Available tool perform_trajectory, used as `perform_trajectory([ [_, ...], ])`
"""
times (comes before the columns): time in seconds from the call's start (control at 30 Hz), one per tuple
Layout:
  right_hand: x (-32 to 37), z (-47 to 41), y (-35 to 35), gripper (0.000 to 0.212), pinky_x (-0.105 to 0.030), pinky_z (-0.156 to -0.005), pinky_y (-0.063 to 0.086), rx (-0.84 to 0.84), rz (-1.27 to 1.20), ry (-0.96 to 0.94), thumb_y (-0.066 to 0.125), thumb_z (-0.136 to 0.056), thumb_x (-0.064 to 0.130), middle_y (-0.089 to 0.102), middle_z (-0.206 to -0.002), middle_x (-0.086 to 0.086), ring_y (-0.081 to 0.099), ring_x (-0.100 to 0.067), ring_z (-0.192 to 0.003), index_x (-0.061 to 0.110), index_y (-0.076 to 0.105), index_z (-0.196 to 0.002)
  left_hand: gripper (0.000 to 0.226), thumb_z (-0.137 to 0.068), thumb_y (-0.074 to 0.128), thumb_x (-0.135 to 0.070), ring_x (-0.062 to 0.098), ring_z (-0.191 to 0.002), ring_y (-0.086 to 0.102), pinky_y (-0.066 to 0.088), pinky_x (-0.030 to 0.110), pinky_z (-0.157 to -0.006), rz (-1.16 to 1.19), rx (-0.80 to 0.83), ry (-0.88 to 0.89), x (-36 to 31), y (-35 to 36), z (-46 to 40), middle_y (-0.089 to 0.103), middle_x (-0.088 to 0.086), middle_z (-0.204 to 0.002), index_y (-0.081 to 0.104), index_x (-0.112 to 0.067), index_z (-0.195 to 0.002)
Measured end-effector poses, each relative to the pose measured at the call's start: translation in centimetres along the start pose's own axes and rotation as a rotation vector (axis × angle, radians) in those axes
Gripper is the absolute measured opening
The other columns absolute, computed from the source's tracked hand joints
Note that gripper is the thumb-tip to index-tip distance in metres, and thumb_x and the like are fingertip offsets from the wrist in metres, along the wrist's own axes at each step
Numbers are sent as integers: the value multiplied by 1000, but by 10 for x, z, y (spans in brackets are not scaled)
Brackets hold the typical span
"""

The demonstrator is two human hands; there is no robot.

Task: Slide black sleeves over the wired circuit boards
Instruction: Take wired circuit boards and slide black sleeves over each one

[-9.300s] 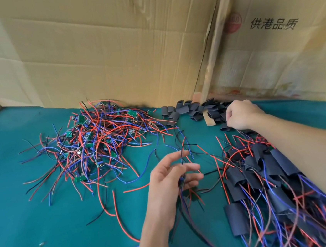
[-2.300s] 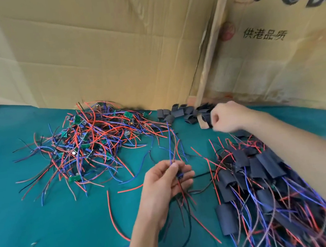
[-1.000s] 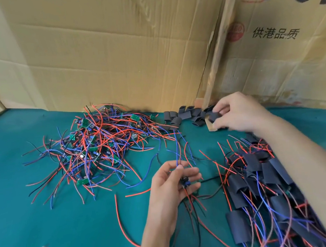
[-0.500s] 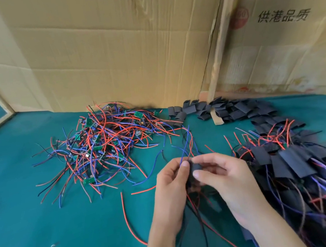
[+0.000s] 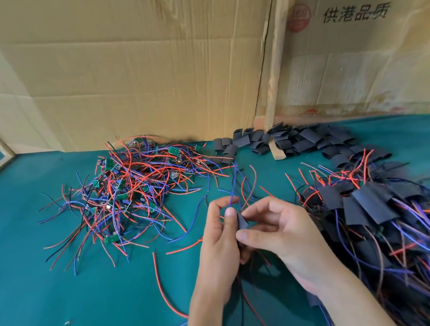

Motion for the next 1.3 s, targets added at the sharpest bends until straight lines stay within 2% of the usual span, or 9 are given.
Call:
perform_trajectory([
  [0.1, 3, 0, 0, 25, -37, -57, 57, -17, 38, -20, 85, -66, 4, 74, -81, -16, 67, -35, -54, 19, 70, -80, 29, -108, 38, -33, 11, -47, 38, 33, 23, -41, -6, -29, 1, 0, 0, -1, 46, -7, -62, 67, -30, -105],
  [0.27, 7, 1, -3, 24, -31, -61, 58, -29, 96, -41, 86, -66, 7, 78, -106, -6, 68, -23, -61, 19, 69, -78, 35, -109, 41, -28, 19, -62, 54, 45, 28, -54, 50, 32, -42, 1, -1, -2, 66, 10, -81, 73, -13, -101],
  [0.43, 6, 0, -7, 41, -36, -72, 62, -43, 185, -33, 90, -63, 15, 76, -94, -6, 64, -17, -70, 21, 78, -102, 27, -106, 49, -24, 29, -89, 65, 52, 40, -77, 90, 45, -58, 4, -1, -2, 69, 26, -103, 72, -10, -105],
  [0.5, 3, -1, -6, 43, -37, -78, 61, -40, 183, -17, 92, -61, 19, 74, -87, -4, 62, -14, -70, 23, 80, -102, 26, -100, 53, -28, 33, -97, 65, 48, 48, -85, 109, 52, -73, 4, 0, -2, 70, 27, -112, 73, -12, -106],
  [0.63, -1, -1, -4, 51, -26, -69, 55, -42, 171, 6, 95, -53, 29, 65, -68, 0, 59, -15, -66, 26, 80, -101, 23, -101, 53, -20, 37, -104, 66, 50, 52, -93, 142, 56, -95, 6, -1, -2, 69, 25, -116, 74, -14, -108],
  [0.83, 1, -1, -3, 48, -34, -71, 57, -67, 194, -8, 99, -50, 25, 63, -76, 0, 61, -19, -69, 23, 82, -95, 30, -103, 46, -5, 48, -115, 63, 49, 54, -101, 239, 64, -159, 8, 0, -2, 69, 28, -116, 74, -10, -109],
  [1.0, -3, 1, -1, 36, -26, -67, 56, -129, 144, -20, 95, -58, 12, 71, -75, -10, 63, -18, -68, 18, 82, -91, 29, -102, 47, -3, 46, -113, 65, 53, 48, -97, 285, 13, -182, 6, 0, -1, 70, 27, -114, 74, -7, -110],
  [1.17, -4, 0, -3, 32, -34, -82, 60, -181, 152, -22, 91, -65, 1, 79, -90, -8, 73, -19, -83, 19, 82, -90, 36, -103, 46, -2, 30, -100, 68, 53, 45, -95, 139, -115, -102, 5, -6, -3, 75, 14, -106, 78, -18, -103],
  [1.3, 7, -3, -23, 29, -20, -61, 54, -316, -20, -79, 81, -72, -9, 80, -93, -8, 75, -14, -82, 12, 78, -92, 39, -103, 43, 0, 18, -66, 67, 58, 29, -67, 62, -166, -52, 2, -6, -3, 70, 9, -74, 78, -17, -97],
])
Point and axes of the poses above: each hand's wrist, its own z-axis away from the middle knuckle, its own y-axis out of the palm, x = y × z, the point moved 5 cm from there along -z, towards the middle knuckle
